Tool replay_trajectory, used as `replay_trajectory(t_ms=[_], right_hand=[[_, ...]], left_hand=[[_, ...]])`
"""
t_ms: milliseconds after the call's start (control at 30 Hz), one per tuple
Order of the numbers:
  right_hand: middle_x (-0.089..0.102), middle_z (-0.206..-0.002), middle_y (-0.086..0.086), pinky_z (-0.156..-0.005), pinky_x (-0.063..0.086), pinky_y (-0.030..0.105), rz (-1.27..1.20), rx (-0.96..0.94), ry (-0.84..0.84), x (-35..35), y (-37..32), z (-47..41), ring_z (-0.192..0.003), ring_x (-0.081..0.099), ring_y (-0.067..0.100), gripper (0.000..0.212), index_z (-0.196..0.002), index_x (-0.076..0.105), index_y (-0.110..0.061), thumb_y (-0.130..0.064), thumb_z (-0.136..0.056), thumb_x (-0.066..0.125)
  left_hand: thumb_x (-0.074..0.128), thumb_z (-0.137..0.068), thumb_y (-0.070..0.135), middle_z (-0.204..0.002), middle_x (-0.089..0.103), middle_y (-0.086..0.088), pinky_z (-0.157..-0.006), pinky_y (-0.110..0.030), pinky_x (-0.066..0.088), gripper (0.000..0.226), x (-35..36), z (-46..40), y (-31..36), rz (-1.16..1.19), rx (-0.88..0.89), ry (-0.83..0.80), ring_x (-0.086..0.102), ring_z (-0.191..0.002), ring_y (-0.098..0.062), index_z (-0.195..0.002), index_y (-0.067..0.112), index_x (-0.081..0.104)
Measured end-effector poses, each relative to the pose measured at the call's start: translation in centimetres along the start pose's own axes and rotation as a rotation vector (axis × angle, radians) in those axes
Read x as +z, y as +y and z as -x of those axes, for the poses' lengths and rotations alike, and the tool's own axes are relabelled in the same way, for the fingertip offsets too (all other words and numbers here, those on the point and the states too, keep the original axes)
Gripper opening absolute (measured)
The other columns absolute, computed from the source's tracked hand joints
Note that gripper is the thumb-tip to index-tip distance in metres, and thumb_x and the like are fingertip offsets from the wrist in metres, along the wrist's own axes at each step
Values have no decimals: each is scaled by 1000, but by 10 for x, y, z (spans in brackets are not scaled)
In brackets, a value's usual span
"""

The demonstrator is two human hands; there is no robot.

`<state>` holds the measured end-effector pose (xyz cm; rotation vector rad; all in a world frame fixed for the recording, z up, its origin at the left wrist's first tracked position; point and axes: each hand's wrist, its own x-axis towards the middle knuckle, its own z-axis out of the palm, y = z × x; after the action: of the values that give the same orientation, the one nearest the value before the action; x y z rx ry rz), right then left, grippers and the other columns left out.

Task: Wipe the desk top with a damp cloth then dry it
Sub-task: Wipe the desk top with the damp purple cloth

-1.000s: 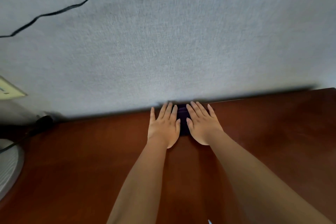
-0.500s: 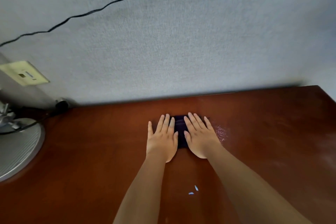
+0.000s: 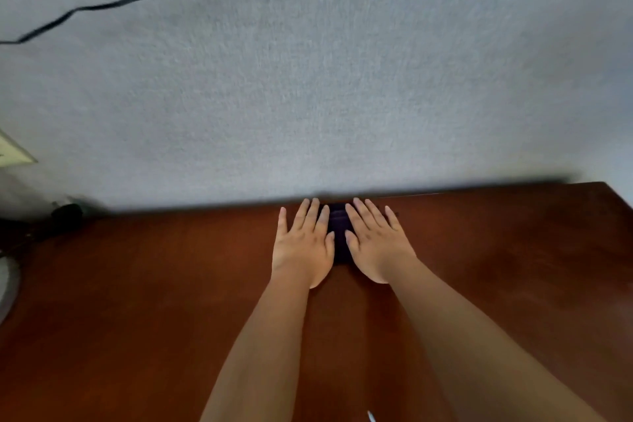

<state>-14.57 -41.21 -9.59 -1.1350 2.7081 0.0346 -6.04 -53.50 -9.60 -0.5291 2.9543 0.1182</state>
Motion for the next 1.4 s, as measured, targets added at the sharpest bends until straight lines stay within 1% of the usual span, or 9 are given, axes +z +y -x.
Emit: replay_trajectory(t_ms=[167,300,500,700,833,967,1167,1400], right_hand=[[-10,-161,-3,-119,-10,39,1,20,0,-4,13,-16,-146,-13,12,56,-153,-6,-20,-39,-103,9],[-9,-161,-3,-119,-10,39,-14,14,0,-5,16,-22,-147,-13,11,55,-153,-5,-20,-39,-103,9],[-10,-161,-2,-119,-9,40,-8,-30,-5,-2,19,-2,-147,-12,11,56,-153,-5,-18,-38,-103,9],[-12,-161,-3,-119,-10,40,-17,-76,-68,1,31,35,-146,-13,11,56,-153,-7,-19,-40,-103,8],[-13,-161,-3,-118,-10,42,-34,-114,-94,-1,38,37,-146,-14,12,58,-153,-8,-18,-40,-103,9],[-12,-161,-4,-118,-11,42,-50,-144,-83,-3,49,24,-146,-14,11,57,-153,-7,-19,-41,-103,11],[-13,-160,-5,-118,-13,43,-67,-122,-69,-8,68,-3,-146,-16,10,57,-153,-7,-20,-41,-103,10],[-10,-161,-5,-118,-12,44,-71,-97,-39,-9,80,-24,-146,-13,9,56,-154,-5,-22,-41,-103,10]], left_hand=[[8,-104,39,-162,-9,-1,-119,-47,-9,56,-2,-20,5,2,7,-3,-14,-148,-15,-154,19,-4],[7,-104,39,-162,-8,-1,-119,-48,-9,56,-2,-22,6,2,-22,8,-13,-148,-15,-154,19,-3],[7,-104,39,-162,-11,0,-119,-48,-9,56,3,7,25,26,-85,-8,-15,-148,-15,-154,17,-6],[6,-104,40,-162,-13,1,-119,-49,-7,56,7,40,50,17,-125,-51,-17,-147,-15,-154,18,-7],[6,-104,40,-162,-14,1,-119,-49,-7,56,6,44,59,22,-158,-55,-17,-147,-14,-154,19,-7],[6,-104,40,-161,-15,2,-119,-48,-9,56,4,31,63,9,-175,-60,-18,-147,-14,-154,20,-8],[7,-104,39,-162,-13,1,-119,-43,-10,56,1,-7,68,2,-161,-29,-17,-147,-14,-154,19,-7],[9,-104,39,-162,-8,3,-119,-49,-7,55,1,-35,67,-4,-159,-7,-12,-148,-13,-155,22,-3]])
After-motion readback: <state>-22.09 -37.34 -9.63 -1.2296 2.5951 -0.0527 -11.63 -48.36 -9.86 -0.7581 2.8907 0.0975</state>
